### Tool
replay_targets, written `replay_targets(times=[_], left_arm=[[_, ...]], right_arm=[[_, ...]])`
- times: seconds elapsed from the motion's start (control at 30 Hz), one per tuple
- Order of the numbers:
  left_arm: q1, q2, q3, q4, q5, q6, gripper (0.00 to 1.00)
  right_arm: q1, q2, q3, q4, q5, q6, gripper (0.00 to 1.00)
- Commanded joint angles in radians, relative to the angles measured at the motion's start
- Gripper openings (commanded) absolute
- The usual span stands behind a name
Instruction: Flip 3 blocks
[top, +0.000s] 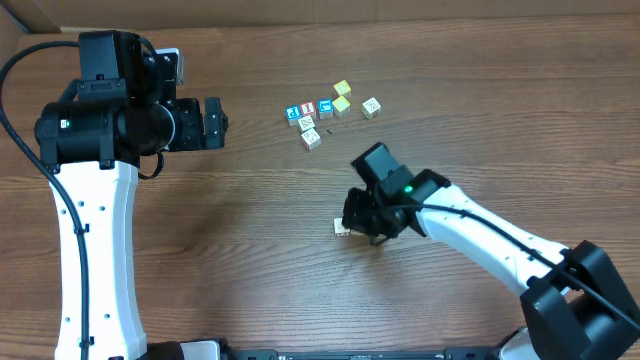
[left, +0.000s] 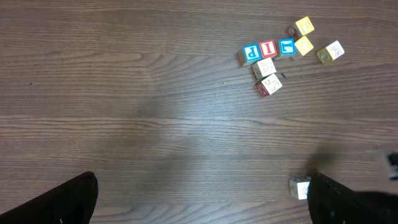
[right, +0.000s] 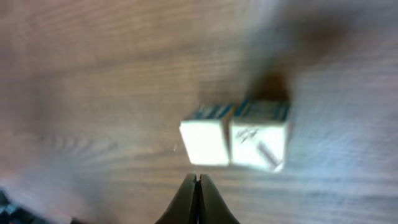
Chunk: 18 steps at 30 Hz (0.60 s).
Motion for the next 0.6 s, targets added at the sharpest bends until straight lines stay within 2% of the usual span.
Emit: replay_targets(times=[0.0,0.17,0.57], left_arm=[[0.0,0.0,0.024,0.004,-0.002,-0.01,1.0],[0.0,0.0,0.024,0.004,-0.002,-0.01,1.0],[0.0,0.0,0.024,0.004,-0.002,-0.01,1.0]], right_arm=[[-0.04,-0.026,0.01,-0.01,0.166,-0.018,0.04],[-0.048,-0.024,-0.039,0.003,0.253,0.056,0.04],[-0.031,0.024,-0.1,0.114,0.224,0.041,0.04]])
